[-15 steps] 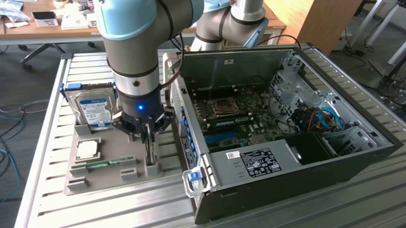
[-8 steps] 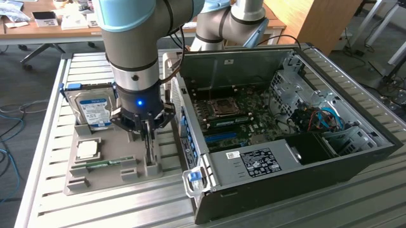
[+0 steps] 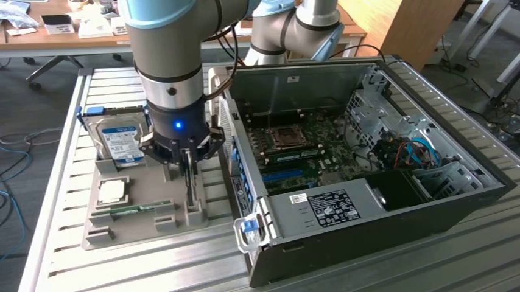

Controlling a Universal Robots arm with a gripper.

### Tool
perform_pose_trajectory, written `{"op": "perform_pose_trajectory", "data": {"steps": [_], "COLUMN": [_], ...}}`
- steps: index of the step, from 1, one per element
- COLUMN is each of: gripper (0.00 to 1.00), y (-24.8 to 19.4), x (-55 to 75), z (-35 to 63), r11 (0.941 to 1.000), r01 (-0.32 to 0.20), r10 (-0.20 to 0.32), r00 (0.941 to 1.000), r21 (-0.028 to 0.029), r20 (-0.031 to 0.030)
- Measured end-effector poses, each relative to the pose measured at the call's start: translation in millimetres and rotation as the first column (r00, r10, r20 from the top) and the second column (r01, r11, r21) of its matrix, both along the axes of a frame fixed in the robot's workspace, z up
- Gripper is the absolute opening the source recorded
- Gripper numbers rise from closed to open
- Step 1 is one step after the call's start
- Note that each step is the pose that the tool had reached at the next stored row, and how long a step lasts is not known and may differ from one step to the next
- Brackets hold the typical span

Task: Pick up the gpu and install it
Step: 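Pick up the gpu and move the gpu toward the slot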

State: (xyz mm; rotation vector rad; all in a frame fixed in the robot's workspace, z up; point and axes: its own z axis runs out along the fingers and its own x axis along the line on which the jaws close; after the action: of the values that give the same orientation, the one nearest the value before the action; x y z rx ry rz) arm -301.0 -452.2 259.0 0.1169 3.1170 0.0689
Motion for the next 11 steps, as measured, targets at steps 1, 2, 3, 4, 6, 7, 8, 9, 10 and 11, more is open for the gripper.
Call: {"op": "perform_pose_trajectory", "data": {"steps": [1, 2, 3, 4, 6, 7, 8, 9, 10, 11], "gripper": [0.27, 0.27, 0.27, 0.27, 0.27, 0.27, 0.27, 0.27, 0.27, 0.27], "y": [0.0, 0.0, 0.0, 0.0, -0.1, -0.1, 0.0, 0.0, 0.0, 0.0], "x": [0.0, 0.0, 0.0, 0.0, -0.1, 0.0, 0.0, 0.0, 0.0, 0.0], "z": [0.0, 0.0, 0.1, 0.1, 1.2, 2.3, 3.8, 6.1, 8.3, 10.5], "r11": [1.0, 1.0, 1.0, 1.0, 1.0, 1.0, 1.0, 1.0, 1.0, 1.0], "r01": [0.0, 0.0, 0.0, 0.0, 0.0, 0.0, 0.0, 0.0, 0.0, 0.0], "r10": [0.0, 0.0, 0.0, 0.0, 0.0, 0.0, 0.0, 0.0, 0.0, 0.0], "r00": [1.0, 1.0, 1.0, 1.0, 1.0, 1.0, 1.0, 1.0, 1.0, 1.0], "r21": [-0.0001, 0.0, -0.0001, -0.0002, -0.0005, -0.0004, -0.0002, -0.0002, -0.0002, -0.0002], "r20": [0.0, -0.0001, -0.0001, -0.0001, -0.0005, -0.0003, -0.0001, -0.0003, -0.0003, -0.0002]}}
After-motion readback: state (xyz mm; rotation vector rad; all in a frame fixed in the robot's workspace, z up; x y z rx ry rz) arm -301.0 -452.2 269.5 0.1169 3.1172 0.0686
